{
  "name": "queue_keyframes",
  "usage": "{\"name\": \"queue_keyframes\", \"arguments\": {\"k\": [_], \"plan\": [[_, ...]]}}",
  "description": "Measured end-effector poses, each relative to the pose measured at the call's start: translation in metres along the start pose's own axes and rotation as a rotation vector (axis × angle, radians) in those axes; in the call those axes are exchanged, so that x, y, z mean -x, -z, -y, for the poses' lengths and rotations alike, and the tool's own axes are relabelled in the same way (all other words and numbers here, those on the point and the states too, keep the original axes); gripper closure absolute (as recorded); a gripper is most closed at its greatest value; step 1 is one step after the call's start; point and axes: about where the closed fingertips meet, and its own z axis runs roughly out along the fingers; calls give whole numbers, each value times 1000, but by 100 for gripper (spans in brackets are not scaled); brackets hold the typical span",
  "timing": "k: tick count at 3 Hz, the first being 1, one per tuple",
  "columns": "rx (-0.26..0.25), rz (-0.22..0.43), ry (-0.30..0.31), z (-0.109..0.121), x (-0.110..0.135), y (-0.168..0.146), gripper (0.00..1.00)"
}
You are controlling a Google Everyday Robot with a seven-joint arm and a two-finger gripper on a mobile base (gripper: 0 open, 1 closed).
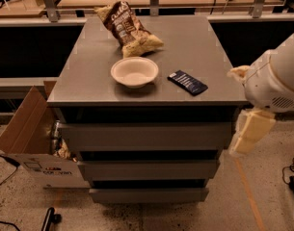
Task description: Open top drawer
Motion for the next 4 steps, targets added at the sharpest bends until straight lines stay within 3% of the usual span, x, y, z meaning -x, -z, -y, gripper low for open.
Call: {"name": "queue_keyframes", "arguments": {"k": [1, 2, 3, 4], "plan": [[7, 93, 63, -13, 11, -56, 0], [21, 140, 82, -17, 17, -98, 0], [21, 139, 82, -17, 17, -98, 0], [13, 101, 123, -24, 18, -117, 0]]}}
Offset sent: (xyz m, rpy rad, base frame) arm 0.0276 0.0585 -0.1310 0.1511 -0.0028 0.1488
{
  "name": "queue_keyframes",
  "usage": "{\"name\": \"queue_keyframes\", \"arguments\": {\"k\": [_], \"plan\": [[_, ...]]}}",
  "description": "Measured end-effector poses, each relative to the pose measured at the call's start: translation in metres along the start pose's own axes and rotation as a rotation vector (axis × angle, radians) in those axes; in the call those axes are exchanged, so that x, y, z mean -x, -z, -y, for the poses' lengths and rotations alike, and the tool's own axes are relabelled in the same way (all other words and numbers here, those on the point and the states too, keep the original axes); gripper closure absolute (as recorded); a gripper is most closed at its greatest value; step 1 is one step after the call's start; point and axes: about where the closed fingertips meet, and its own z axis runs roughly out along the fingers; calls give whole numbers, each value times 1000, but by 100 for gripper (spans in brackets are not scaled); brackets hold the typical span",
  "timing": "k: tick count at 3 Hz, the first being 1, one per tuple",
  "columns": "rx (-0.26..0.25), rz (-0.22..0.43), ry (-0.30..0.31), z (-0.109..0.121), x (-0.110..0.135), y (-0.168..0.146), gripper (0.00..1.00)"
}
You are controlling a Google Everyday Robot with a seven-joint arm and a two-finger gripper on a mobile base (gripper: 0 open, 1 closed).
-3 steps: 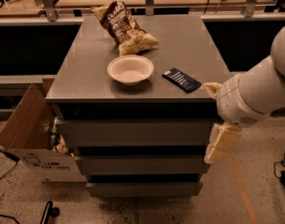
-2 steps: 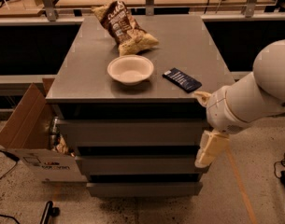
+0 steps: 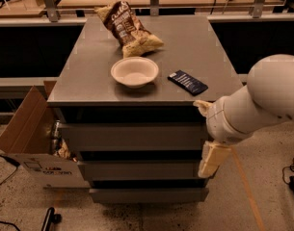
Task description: Open top drawer
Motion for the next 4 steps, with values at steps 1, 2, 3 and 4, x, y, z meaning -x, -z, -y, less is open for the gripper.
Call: {"name": "queue_keyframes", "arguments": {"k": [1, 2, 3, 4], "plan": [[16, -31, 60, -5, -8, -33, 0], [40, -46, 102, -6, -18, -65, 0], [52, -21, 116, 2, -29, -84, 0], [55, -8, 127, 18, -42, -100, 0]]}}
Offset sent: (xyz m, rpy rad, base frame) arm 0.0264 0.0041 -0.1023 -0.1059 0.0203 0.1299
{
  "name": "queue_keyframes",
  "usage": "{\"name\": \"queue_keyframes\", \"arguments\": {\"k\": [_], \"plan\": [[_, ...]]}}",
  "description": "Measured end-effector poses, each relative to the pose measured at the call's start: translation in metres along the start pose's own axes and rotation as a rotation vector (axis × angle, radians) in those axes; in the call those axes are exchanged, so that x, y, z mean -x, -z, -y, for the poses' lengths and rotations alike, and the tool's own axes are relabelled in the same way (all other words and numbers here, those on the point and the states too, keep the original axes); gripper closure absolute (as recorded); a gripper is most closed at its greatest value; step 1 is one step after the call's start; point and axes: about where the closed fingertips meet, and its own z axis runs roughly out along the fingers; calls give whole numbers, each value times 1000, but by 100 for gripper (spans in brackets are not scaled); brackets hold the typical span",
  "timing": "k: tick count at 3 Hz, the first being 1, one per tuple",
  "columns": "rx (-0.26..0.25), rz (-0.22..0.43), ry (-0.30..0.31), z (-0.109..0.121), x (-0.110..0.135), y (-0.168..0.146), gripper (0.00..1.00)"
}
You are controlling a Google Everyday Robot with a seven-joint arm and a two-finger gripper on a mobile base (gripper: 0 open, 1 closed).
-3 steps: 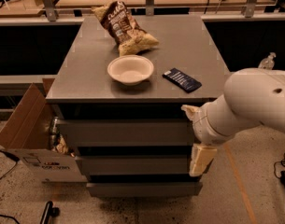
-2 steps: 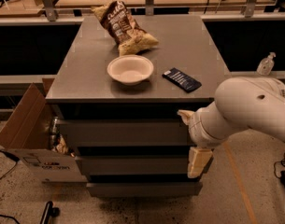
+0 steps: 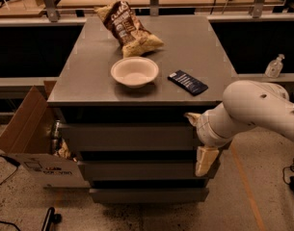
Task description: Open top drawer
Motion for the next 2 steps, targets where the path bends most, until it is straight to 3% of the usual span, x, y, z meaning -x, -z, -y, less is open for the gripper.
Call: {"name": "queue_keyframes", "arguments": {"k": [1, 2], "plan": [[14, -6, 9, 17, -13, -15, 0], [36, -22, 6, 26, -25, -28, 9]]}}
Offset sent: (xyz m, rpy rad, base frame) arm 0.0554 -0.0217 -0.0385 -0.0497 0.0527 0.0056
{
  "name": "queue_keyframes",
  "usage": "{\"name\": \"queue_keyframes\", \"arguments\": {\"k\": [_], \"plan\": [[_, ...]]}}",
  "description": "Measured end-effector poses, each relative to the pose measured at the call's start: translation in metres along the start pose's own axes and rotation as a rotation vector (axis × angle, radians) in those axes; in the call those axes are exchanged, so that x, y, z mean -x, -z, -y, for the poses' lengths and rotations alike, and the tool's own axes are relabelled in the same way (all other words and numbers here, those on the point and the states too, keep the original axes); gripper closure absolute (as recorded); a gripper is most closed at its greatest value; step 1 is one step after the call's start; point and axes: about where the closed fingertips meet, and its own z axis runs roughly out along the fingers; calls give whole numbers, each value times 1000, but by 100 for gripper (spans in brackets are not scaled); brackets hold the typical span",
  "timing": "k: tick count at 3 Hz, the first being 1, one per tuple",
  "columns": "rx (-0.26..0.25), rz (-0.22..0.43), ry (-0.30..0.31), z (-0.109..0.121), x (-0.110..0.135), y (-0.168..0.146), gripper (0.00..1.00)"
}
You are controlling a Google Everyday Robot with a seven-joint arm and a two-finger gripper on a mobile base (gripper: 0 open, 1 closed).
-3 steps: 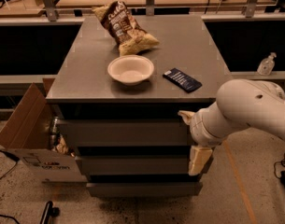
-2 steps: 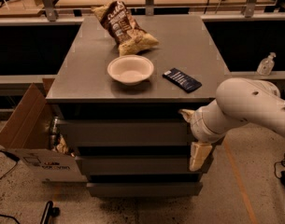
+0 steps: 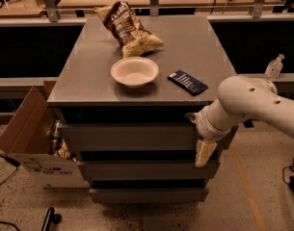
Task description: Open top drawer
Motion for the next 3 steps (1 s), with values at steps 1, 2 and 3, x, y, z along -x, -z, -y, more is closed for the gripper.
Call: {"name": "queue_keyframes", "arguments": {"k": [1, 2, 3], "plan": [[20, -11, 5, 1, -3, -8, 12], [46, -25, -5, -9, -3, -14, 13], [75, -27, -28, -25, -3, -19, 16]]}}
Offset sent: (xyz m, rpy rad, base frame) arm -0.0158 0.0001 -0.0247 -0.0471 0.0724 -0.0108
